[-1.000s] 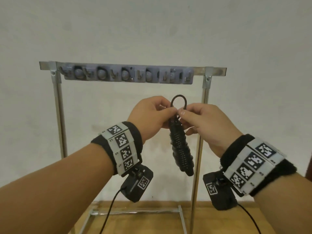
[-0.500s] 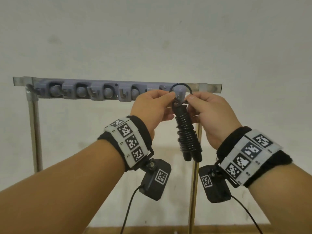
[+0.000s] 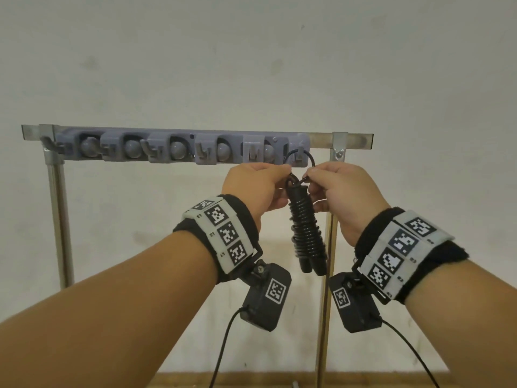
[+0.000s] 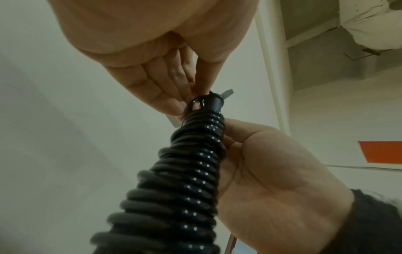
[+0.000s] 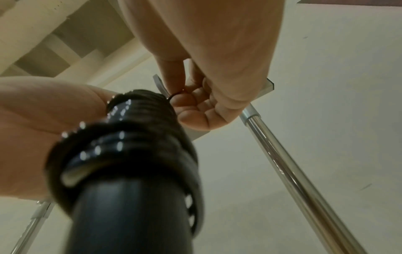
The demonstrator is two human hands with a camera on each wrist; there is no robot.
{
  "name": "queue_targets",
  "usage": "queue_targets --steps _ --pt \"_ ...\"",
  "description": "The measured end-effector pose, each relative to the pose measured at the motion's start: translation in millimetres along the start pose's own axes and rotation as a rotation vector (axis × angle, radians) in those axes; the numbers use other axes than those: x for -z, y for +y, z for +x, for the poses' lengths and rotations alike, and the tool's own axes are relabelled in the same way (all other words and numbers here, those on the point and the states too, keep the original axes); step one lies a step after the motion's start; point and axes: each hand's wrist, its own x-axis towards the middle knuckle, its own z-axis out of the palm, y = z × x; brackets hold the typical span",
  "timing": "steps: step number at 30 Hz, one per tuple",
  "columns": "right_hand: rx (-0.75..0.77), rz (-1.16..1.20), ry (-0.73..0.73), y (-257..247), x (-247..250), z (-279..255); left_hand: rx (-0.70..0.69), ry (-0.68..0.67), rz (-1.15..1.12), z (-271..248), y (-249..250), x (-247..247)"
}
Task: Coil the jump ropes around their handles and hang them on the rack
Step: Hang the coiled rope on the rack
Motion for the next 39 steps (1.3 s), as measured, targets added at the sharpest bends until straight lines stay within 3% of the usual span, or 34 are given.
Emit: queue_targets --steps 3,9,14,20,23,25,29,36,39 --pt "-0.004 -0.044 -0.013 7.2 -0.6 -0.2 -0.002 -0.037 0.049 0.9 -5.3 1.3" --pt "0.16 -0.33 -0.022 12.7 0.8 -3.1 -0.116 -0.136 0.256 3.2 -9.1 6.6" --pt "0.183 -0.344 -0.045 13.9 -1.9 -6.8 -0.151 -0.15 0.313 1.9 -10.3 7.2" --pt "0.144 -0.323 -0.046 22.9 -0.3 -15.5 -0.158 -0.117 0.289 -11.3 -16.6 11.3" --pt "0.064 -0.303 -0.058 35.7 1.5 -33.1 -0.099 -0.07 0.286 -29.3 -30.7 26.9" --pt "-0.03 -0.268 -0.076 53.3 1.6 -51.1 -0.03 -0.107 0.365 -47.5 -53.5 45.7" --pt "-0.233 -0.31 -0.215 108.4 -7.3 -101.6 0.128 -0.336 0.614 -101.3 -124.8 87.9" --pt "-0.45 -0.614 -0.717 221.1 -55.8 -215.4 0.378 -0.896 1.128 -221.6 -249.4 149.7" --pt "-0.474 -0.695 -0.902 262.2 -76.8 -260.1 0.413 -1.091 1.267 -262.0 -293.6 171.5"
